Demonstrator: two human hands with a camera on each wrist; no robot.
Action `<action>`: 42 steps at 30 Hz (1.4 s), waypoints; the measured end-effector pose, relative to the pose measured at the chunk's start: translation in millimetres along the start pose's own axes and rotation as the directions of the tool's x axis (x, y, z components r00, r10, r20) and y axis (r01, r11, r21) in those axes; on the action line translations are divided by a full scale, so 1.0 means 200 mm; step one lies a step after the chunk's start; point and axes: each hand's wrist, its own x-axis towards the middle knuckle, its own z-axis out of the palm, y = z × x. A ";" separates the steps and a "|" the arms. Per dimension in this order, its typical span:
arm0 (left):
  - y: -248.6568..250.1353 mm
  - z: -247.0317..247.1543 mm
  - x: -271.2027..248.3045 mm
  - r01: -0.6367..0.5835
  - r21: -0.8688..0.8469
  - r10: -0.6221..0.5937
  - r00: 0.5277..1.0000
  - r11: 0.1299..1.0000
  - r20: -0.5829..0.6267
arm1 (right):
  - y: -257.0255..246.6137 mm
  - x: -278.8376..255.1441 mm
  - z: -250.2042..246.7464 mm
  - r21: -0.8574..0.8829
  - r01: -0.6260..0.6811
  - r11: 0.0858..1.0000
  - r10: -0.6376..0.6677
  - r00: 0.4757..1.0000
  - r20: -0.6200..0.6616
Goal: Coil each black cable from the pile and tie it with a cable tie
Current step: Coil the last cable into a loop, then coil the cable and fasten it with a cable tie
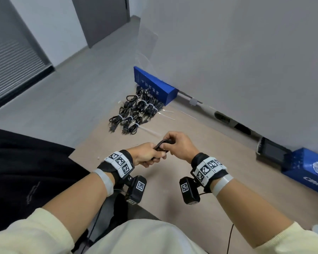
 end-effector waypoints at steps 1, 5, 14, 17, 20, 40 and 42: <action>-0.04 -0.02 -0.01 -0.002 -0.014 0.002 1.000 1.000 0.000 | 0.00 0.02 0.04 0.010 0.002 1.000 -0.002 0.999 0.033; -0.20 -0.11 -0.07 0.015 -0.095 -0.022 0.997 0.995 -0.073 | -0.03 0.13 0.21 0.092 0.007 0.996 -0.023 0.984 0.176; -0.64 -0.40 -0.20 0.005 -0.650 -0.384 0.811 0.760 -0.442 | 0.05 0.44 0.66 -0.263 0.107 0.959 -0.022 0.951 0.308; -0.71 -0.47 -0.21 -0.010 -0.707 -0.429 0.789 0.707 -0.440 | 0.05 0.52 0.82 -0.460 0.156 0.874 -0.029 0.962 0.271; -0.75 -0.52 -0.21 -0.009 -0.719 -0.440 0.785 0.695 -0.436 | 0.05 0.58 0.94 -0.522 0.168 0.836 -0.058 0.974 0.221; -0.39 -0.17 -0.06 0.035 -0.373 -0.102 0.981 0.927 -0.163 | 0.13 0.23 0.52 0.179 -0.066 0.982 0.020 0.968 0.249; -0.32 -0.09 -0.03 0.041 -0.334 -0.076 0.993 0.942 -0.093 | 0.10 0.14 0.38 0.272 -0.068 0.960 0.010 0.978 0.210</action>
